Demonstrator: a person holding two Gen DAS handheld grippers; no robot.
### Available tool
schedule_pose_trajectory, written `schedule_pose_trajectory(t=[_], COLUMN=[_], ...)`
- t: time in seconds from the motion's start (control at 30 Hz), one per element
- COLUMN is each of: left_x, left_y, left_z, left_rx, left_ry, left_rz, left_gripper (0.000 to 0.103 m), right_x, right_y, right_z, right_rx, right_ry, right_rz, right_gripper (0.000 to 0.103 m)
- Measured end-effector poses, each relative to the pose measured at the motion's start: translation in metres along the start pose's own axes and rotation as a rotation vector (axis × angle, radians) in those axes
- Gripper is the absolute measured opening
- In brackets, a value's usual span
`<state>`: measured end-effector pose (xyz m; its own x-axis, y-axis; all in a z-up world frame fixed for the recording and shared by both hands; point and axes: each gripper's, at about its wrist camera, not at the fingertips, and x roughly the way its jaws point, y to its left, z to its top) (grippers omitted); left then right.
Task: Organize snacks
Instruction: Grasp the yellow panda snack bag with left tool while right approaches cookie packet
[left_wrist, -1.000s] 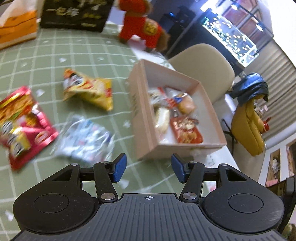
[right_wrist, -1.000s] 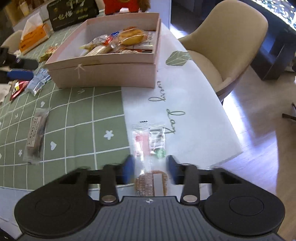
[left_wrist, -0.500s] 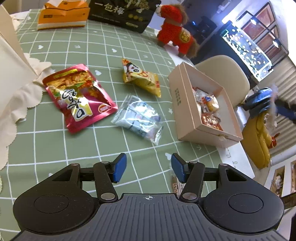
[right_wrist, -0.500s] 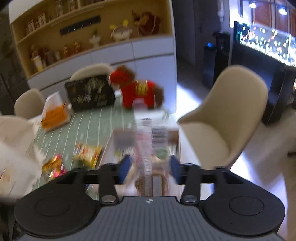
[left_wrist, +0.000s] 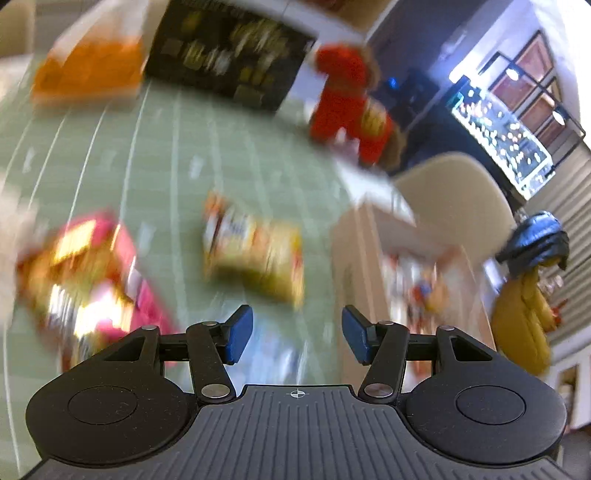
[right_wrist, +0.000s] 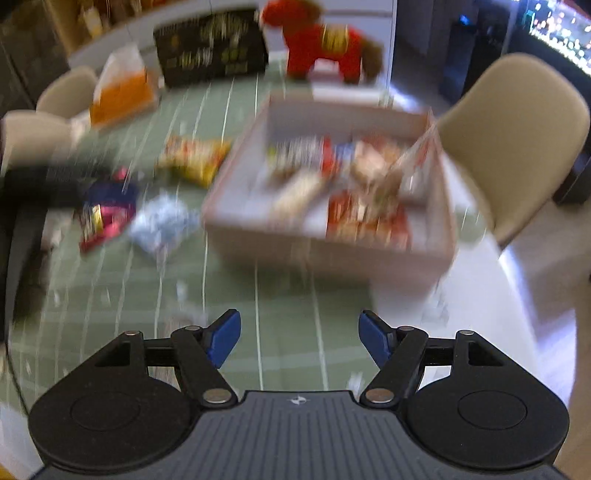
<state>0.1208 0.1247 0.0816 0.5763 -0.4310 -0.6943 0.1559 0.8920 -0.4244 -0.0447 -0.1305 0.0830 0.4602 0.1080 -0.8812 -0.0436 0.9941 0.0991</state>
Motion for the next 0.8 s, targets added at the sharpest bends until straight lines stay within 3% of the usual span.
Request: schedule_pose_trajectory(t=[0.1, 0.13, 0.27, 0.33, 0.43, 0.63, 0.8], left_x=[0.023, 0.037, 0.097, 0.115, 0.102, 0.031, -0.018], left_y=[-0.019, -0.024, -0.025, -0.014, -0.005, 0.024, 0.058], left_z=[0.038, 0.051, 0.072, 0.065, 0.048, -0.002, -0.041], left_rx=[0.134, 0.184, 0.302, 0.32, 0.363, 0.265, 0.068], left_ry=[-0.116, -0.111, 0.084, 0.189, 0.199, 0.214, 0.218], left_rz=[0.052, 0.077, 0.123, 0.097, 0.084, 0.02, -0.06], left_gripper=[0.059, 0.059, 0.054, 0.037, 0.032, 0.03, 0.03], right_x=[0.002, 0.002, 0.002, 0.002, 0.001, 0.012, 0.015], right_y=[0.006, 0.006, 0.001, -0.003, -0.004, 0.01, 0.052], right_z=[-0.015, -0.019, -0.028, -0.03, -0.036, -0.038, -0.023], right_rx=[-0.025, -0.028, 0.018, 0.038, 0.044, 0.048, -0.045], right_ry=[0.013, 0.017, 0.043, 0.054, 0.053, 0.068, 0.048], right_rz=[-0.01, -0.016, 0.003, 0.015, 0.009, 0.03, 0.051], right_gripper=[0.071, 0.071, 0.071, 0.071, 0.071, 0.071, 0.071])
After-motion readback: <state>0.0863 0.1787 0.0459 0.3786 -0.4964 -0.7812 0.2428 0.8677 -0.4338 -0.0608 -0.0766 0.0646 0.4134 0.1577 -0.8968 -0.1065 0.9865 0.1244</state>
